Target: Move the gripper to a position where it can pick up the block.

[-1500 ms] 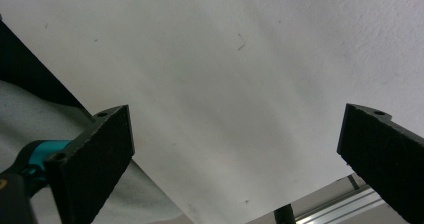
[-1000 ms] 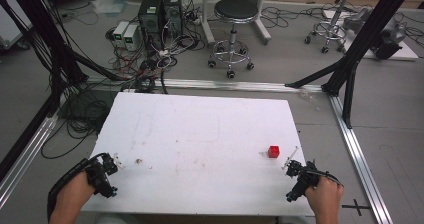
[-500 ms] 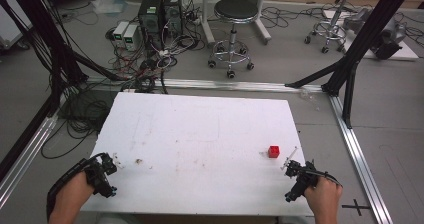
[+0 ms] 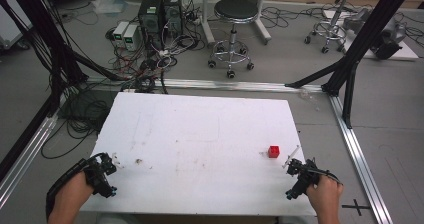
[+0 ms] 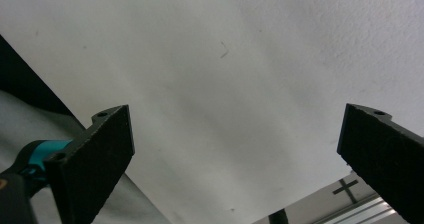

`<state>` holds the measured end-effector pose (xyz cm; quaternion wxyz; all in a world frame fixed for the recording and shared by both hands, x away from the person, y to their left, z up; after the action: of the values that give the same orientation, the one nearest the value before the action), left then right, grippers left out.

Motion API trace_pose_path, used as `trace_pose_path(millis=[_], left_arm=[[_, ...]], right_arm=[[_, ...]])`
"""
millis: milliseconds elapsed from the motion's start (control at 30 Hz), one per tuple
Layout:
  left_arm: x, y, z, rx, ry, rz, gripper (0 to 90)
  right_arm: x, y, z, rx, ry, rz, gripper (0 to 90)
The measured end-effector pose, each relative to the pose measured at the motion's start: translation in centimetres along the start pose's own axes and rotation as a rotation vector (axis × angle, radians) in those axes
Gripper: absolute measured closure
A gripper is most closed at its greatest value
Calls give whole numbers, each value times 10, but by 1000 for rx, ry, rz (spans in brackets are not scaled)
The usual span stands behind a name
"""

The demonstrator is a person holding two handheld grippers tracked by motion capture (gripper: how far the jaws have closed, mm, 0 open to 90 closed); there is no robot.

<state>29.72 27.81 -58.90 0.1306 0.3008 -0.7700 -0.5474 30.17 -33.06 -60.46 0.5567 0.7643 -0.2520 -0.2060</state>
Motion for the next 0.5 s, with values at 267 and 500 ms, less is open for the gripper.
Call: trace_pose_path(millis=[267, 500], left_arm=[[0, -1, 0, 16, 18, -6, 211], [0, -1, 0, 14, 20, 1, 211]], right_arm=[[20, 0, 3, -15, 198, -28, 9], [41, -5, -3, -27, 337, -29, 9]])
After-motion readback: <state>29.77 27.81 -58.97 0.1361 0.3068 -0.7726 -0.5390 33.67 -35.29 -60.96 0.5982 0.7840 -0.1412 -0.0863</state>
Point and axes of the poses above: each handheld gripper's, and its own axes: y roughly backward along the jaws, z roughly out of its underside, x roughly to its right, the point moved 10 cm from there along -y, roughly forward along the jaws, and after that the axes turned 13 degrees about x, right-handed, at the moved point
